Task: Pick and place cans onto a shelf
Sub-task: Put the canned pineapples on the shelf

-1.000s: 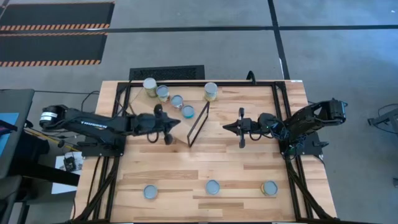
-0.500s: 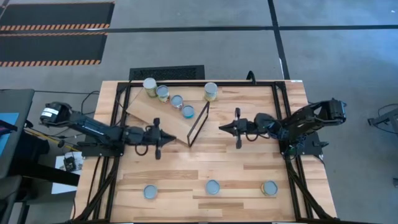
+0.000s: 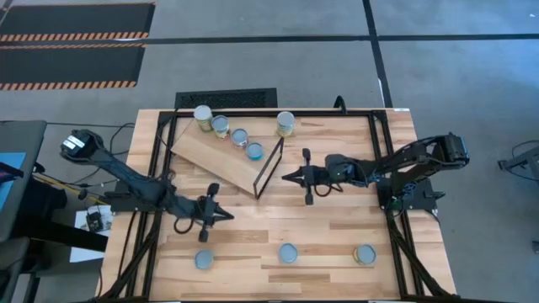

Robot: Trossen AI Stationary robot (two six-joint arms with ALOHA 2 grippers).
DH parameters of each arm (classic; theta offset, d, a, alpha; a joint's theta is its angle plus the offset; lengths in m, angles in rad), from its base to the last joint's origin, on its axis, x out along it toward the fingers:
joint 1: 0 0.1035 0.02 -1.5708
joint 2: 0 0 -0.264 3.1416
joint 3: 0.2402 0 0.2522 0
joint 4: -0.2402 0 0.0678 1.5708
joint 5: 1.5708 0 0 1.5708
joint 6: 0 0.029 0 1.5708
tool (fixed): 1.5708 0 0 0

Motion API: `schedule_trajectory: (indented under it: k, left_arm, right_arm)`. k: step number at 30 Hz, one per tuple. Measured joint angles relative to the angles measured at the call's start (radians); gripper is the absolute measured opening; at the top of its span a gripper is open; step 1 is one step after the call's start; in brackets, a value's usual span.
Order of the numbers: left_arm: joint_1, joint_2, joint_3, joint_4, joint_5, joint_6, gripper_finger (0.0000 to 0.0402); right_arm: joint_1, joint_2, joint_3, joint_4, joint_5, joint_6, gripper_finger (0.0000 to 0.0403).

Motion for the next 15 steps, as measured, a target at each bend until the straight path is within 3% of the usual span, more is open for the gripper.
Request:
schedule_trajectory:
  k: [2, 5, 15]
  left_arm:
    - [-0.043, 0.001, 0.079, -0.15, -0.091, -0.037, 0.0003]
    - [-0.081, 0.032, 0.17, -0.211, -0.154, -0.059, 0.0003]
    - [-0.113, 0.443, 0.515, -0.21, -0.135, 0.121, 0.0003]
  right_arm:
    - [0.0, 0.0, 0.006, -0.01, 0.0, 0.0, 0.0012]
    - [0.005, 0.0, 0.006, -0.017, 0.0, 0.0, 0.0012]
    - [0.012, 0.0, 0.005, -0.042, -0.001, 0.0, 0.0012]
